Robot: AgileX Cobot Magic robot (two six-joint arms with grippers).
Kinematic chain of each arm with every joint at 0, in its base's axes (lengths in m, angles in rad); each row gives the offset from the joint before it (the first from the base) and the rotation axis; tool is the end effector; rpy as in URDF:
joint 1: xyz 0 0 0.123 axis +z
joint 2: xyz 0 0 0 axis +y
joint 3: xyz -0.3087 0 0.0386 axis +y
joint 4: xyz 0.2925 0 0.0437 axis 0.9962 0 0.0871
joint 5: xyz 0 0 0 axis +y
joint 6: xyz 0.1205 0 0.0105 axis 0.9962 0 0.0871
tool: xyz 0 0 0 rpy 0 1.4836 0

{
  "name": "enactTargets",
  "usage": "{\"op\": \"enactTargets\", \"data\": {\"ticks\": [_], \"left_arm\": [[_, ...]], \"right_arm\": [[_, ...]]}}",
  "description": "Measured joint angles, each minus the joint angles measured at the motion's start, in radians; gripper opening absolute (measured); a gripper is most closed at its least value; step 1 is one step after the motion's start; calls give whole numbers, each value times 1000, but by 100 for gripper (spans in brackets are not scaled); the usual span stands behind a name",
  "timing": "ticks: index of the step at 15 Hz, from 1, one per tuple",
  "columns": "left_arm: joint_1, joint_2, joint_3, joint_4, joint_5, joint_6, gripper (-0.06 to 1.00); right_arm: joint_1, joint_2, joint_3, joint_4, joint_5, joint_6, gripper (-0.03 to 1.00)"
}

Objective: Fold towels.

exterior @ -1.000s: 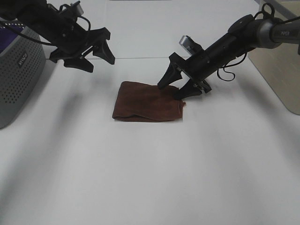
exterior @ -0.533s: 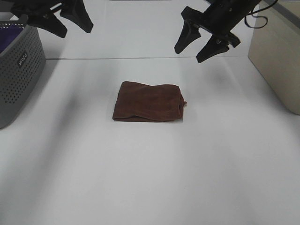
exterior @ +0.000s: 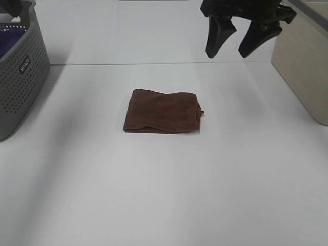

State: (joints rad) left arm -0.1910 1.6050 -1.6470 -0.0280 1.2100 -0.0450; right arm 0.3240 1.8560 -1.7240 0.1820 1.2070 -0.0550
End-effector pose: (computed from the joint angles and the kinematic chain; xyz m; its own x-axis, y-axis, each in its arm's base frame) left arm 0.3886 -0.0784 0.3794 -0.8760 0.1135 -0.4688 0.1541 0.9869 -0.0489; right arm 0.4273 0.1651 0.3002 -0.9022 -0.2922 -0.3172 -0.3556 0.9202 0.1636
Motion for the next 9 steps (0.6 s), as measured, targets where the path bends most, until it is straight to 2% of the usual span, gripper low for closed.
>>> {"op": "enactTargets", "data": {"ticks": [2, 5, 6, 9], "left_arm": [[0, -120, 145, 28, 1, -24, 67], [0, -306, 417, 28, -6, -46, 67], [0, -407, 552, 28, -25, -46, 67], [0, -628, 799, 11, -67, -51, 67]], "right_arm": [[1, -115, 164, -13, 4, 12, 69], [1, -318, 405, -33, 8, 21, 69], [1, -425, 531, -46, 8, 22, 69], [1, -645, 747, -56, 9, 24, 69]]}}
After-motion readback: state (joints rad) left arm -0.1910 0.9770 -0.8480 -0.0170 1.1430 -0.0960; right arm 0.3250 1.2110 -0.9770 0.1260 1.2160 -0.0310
